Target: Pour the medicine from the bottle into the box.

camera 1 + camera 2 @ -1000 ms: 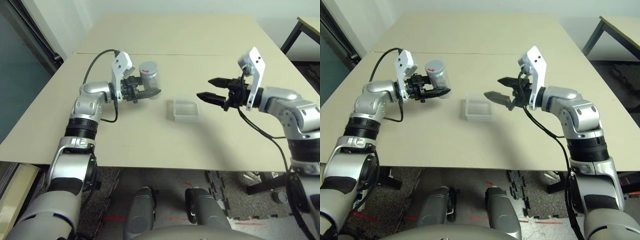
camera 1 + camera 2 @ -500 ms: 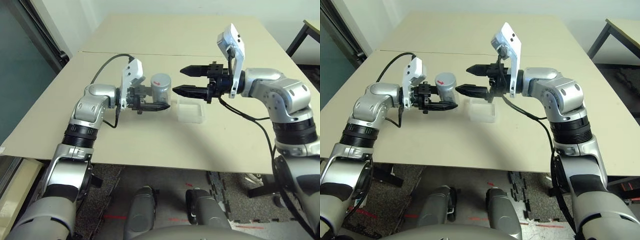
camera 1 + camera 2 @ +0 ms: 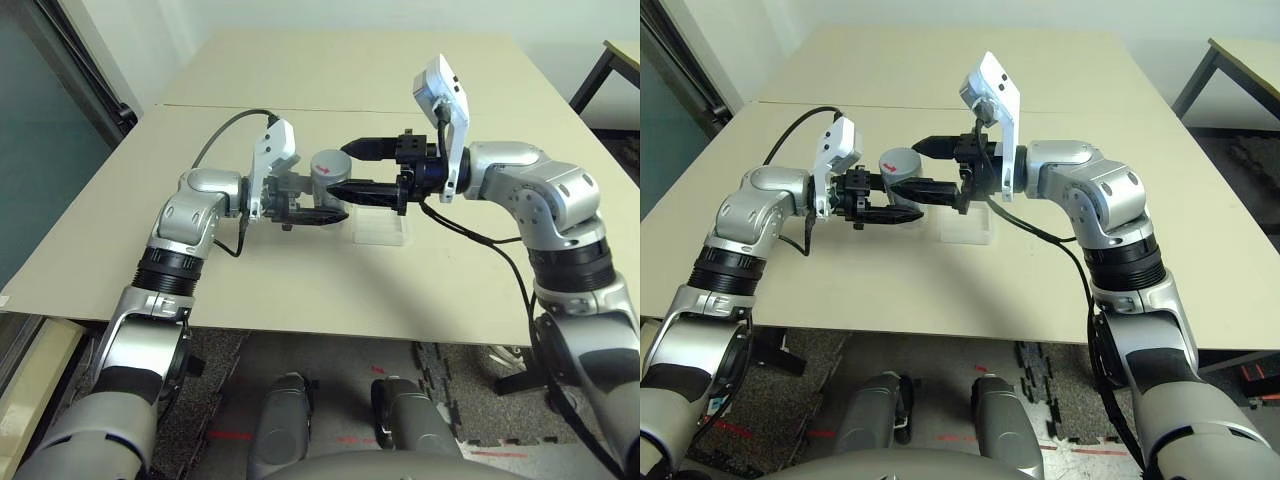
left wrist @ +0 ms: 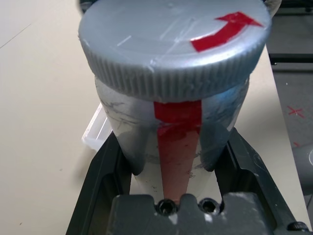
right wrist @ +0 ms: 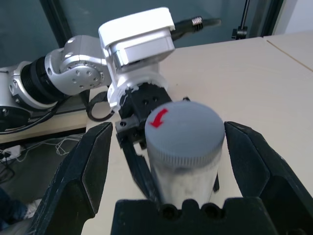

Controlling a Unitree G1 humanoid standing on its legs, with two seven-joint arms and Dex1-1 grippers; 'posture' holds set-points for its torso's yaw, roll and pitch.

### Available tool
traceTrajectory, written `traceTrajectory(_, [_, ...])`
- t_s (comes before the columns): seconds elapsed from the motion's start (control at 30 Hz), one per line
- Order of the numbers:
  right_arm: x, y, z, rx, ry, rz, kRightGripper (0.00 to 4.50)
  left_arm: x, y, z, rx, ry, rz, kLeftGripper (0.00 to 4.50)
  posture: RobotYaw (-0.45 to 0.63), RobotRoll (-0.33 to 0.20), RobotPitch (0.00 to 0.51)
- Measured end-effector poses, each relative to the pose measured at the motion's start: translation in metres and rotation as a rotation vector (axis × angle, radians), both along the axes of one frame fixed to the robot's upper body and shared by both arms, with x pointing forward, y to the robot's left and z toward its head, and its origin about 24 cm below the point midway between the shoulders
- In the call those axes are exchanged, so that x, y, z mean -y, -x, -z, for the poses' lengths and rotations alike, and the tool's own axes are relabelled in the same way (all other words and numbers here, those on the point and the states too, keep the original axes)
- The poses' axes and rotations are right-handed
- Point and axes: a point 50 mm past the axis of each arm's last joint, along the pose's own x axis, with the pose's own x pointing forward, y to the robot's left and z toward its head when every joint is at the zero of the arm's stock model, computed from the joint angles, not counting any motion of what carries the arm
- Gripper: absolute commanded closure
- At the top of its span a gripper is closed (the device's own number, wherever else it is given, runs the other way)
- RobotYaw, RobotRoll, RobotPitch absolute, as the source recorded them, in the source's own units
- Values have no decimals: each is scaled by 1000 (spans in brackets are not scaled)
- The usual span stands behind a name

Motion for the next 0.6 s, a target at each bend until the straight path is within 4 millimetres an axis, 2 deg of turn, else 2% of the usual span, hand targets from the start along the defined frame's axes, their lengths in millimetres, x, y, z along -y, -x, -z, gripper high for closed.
traceTrajectory(0.13, [-2,-1,1,10,6,6,0,3,1,0,-2,3,7,2001,86,0,61])
traceTrajectory(0.17, [-3,-1,1,12,7,4,173,4,1,0,-3,3,9,2001,86,0,60])
traceTrajectory(0.23, [-4,-1,2,13,13,5,629,5,1,1,-5,1,13,2001,86,0,60])
traceTrajectory(0.33, [-2,-3,3,19,20,22,1725,7,2,1,-5,-4,22,2001,86,0,63])
traceTrajectory(0.37, [-2,-3,3,16,20,23,1923,7,2,1,-6,-4,22,2001,87,0,63])
traceTrajectory(0.6, [1,-5,1,15,20,-13,1922,9,4,-2,-3,-11,29,2001,89,0,73])
